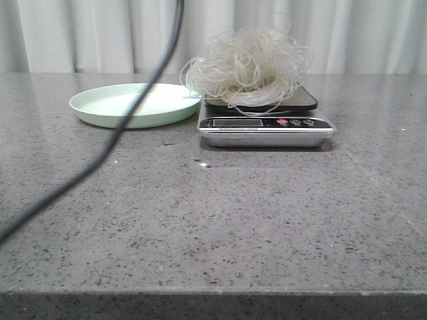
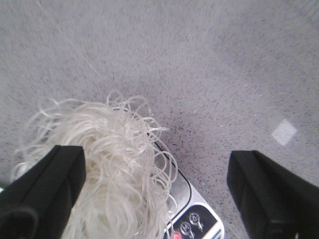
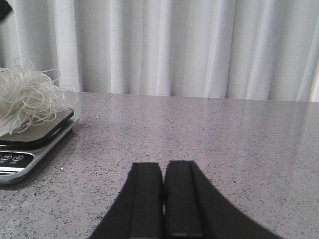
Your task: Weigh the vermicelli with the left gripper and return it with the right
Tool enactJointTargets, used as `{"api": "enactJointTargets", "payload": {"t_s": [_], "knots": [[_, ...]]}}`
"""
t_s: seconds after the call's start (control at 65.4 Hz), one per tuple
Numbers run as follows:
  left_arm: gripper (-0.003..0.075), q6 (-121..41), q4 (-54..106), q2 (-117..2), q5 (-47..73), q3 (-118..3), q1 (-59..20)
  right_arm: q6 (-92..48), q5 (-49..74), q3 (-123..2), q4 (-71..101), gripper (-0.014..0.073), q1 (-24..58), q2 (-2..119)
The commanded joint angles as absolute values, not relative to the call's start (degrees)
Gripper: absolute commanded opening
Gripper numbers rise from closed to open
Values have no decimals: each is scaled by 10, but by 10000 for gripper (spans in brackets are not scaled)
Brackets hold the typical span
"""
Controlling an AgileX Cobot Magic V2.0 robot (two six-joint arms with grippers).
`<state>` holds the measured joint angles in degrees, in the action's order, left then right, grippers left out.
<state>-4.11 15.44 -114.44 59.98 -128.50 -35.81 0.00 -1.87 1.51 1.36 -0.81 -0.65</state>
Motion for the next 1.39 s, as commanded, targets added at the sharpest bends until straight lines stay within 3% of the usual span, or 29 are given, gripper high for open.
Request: {"api": "enactJointTargets", "payload": {"t_s": [0.0, 0.352, 0.734, 1.178, 1.285, 1.377], "knots": [[631, -41, 148, -1079, 604, -1309, -349, 0, -62, 11, 10, 162, -9, -15], [631, -41, 110, -949, 599, -1195, -298, 0, -62, 11, 10, 162, -9, -15], [631, -48, 95, -693, 378, -786, -297, 0, -62, 11, 10, 162, -9, -15], [629, -48, 76, -398, 205, -433, -297, 0, -62, 11, 10, 162, -9, -15], [578, -48, 67, -322, 189, -372, -297, 0, -62, 11, 10, 162, -9, -15], [480, -48, 56, -264, 179, -328, -297, 0, -62, 11, 10, 162, -9, -15]]}}
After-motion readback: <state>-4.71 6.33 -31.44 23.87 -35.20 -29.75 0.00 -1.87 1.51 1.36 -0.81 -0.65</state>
